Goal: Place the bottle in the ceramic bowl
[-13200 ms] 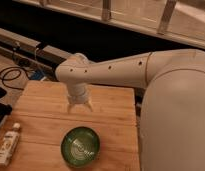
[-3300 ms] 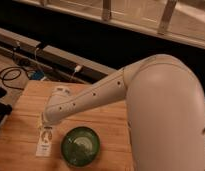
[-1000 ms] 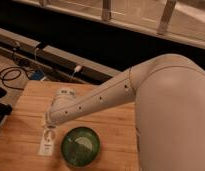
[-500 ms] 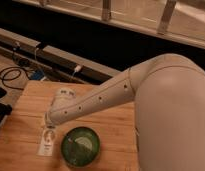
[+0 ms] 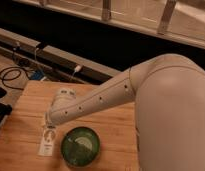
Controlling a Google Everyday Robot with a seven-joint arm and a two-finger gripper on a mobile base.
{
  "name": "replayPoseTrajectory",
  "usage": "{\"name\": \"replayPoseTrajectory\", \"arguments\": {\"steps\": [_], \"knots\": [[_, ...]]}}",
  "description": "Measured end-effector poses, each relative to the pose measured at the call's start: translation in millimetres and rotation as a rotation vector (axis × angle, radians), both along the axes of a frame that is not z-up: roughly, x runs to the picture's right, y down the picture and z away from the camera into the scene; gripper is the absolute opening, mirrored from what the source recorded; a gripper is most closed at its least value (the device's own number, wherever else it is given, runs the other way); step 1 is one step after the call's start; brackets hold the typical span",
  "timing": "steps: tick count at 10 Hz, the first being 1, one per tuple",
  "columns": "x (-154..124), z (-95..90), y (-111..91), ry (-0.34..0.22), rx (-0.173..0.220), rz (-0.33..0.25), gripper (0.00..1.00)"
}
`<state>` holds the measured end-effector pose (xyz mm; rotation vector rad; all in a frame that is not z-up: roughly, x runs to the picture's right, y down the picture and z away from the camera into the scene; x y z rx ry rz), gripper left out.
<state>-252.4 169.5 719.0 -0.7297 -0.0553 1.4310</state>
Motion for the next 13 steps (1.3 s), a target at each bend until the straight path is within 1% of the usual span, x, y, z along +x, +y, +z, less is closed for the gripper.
{"name": "replayPoseTrajectory", "arguments": {"steps": [8,10,13], "knots": [[0,0.8,-2,-0.003,-0.001,0.004,0.00],[3,6.6,-15,-0.011,0.003,0.016,0.00],[27,14.7,-42,-0.004,0.015,0.037,0.00]]}}
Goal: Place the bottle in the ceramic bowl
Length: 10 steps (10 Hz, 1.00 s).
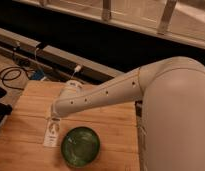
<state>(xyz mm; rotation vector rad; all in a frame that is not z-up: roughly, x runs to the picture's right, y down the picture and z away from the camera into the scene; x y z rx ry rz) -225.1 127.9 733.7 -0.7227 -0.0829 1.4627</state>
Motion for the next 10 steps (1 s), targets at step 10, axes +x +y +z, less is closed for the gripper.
{"name": "replayPoseTrajectory", "arguments": {"steps": [10], "knots": [[164,-21.8,48,0.003,0.014,0.075,0.00]]}}
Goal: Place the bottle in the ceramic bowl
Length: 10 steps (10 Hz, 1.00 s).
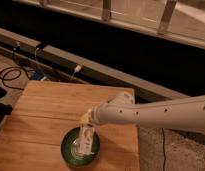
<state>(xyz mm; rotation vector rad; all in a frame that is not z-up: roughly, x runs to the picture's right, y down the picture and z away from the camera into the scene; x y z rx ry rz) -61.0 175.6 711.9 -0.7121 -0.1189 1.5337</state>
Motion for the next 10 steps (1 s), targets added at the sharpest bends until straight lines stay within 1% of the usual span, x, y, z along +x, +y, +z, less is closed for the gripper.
{"name": "replayPoseTrajectory", "arguments": {"steps": [2,3,4,7,8,10], "knots": [[-9,-10.3,20,-0.030,0.004,0.004,0.00],[-12,-11.9,23,-0.035,0.004,0.004,0.01],[-13,-12.3,23,-0.038,0.004,0.003,0.06],[-13,-12.2,23,-0.037,0.004,0.003,0.35],[-13,-12.2,23,-0.037,0.004,0.003,0.47],[-13,-12.1,23,-0.037,0.004,0.003,0.68]]}}
